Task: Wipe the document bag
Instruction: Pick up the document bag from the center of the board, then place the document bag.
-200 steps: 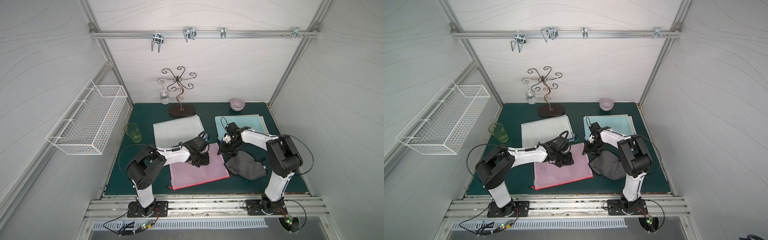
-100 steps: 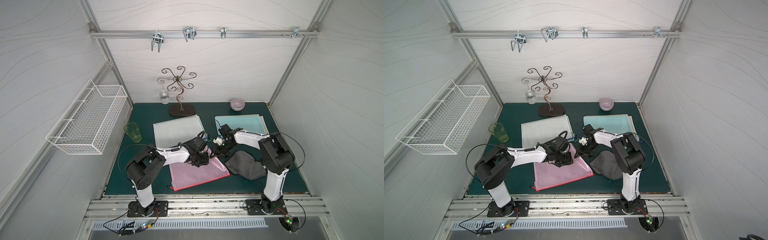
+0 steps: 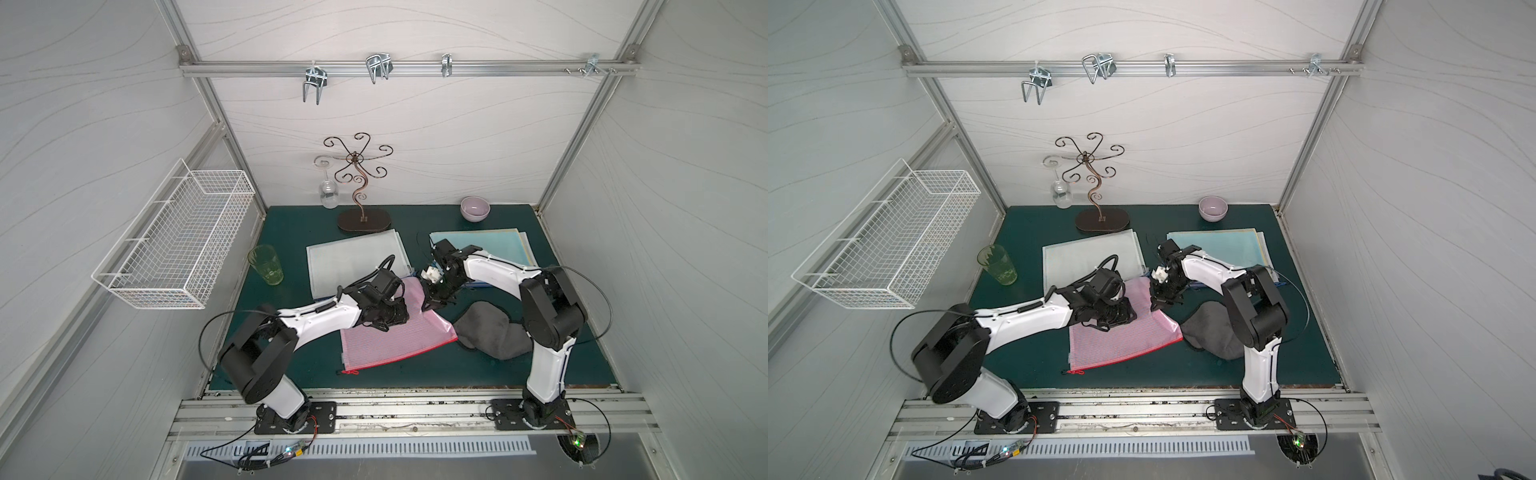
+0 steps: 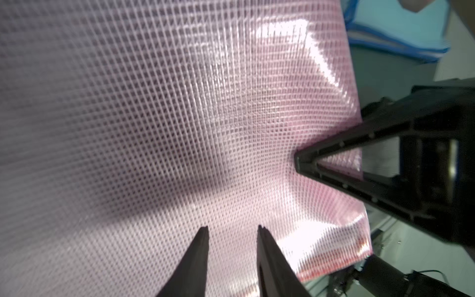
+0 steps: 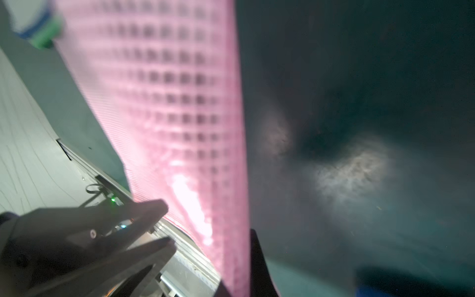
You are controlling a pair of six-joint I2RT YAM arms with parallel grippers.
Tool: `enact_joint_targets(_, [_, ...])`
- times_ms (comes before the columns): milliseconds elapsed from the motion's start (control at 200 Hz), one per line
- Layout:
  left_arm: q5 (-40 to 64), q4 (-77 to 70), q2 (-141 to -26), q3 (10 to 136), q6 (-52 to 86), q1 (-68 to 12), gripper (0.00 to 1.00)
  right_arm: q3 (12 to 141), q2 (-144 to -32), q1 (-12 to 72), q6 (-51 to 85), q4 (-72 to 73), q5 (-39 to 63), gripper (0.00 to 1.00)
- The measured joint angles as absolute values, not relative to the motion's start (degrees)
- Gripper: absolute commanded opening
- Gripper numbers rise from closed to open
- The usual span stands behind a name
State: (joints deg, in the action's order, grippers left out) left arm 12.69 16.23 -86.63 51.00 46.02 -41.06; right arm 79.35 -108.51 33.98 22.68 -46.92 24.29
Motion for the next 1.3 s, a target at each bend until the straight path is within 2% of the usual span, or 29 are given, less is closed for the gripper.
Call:
enact_joint_targets(130, [11.16, 19.35, -79.31, 51.86, 45.30, -39.79, 0.37, 86.32, -106.21, 30.33, 19.62, -54.02, 16.69, 0.00])
enact_joint_targets(295, [9.41, 23.70, -74.54, 51.94, 44.60, -38.79, 0.37, 88.90, -105.75, 20.27, 15.99, -58.76, 7.88, 0.00])
enact_joint_targets(530, [8.32, 28.29, -73.91, 52.01, 43.57, -37.69, 0.37, 99.55, -113.56, 9.28, 10.87, -60.03, 0.47, 0.00])
enact_joint_targets(875, [7.92, 32.47, -75.22, 56.27, 41.50, -34.85, 0.36, 114.10, -126.72, 7.51, -0.45, -59.99, -10.39, 0.00])
enact_joint_targets(1301, [9.47, 34.11, -80.53, 59.35, 39.42, -31.16, 0.36, 114.76, -130.26, 4.16, -13.04, -56.55, -18.24, 0.00])
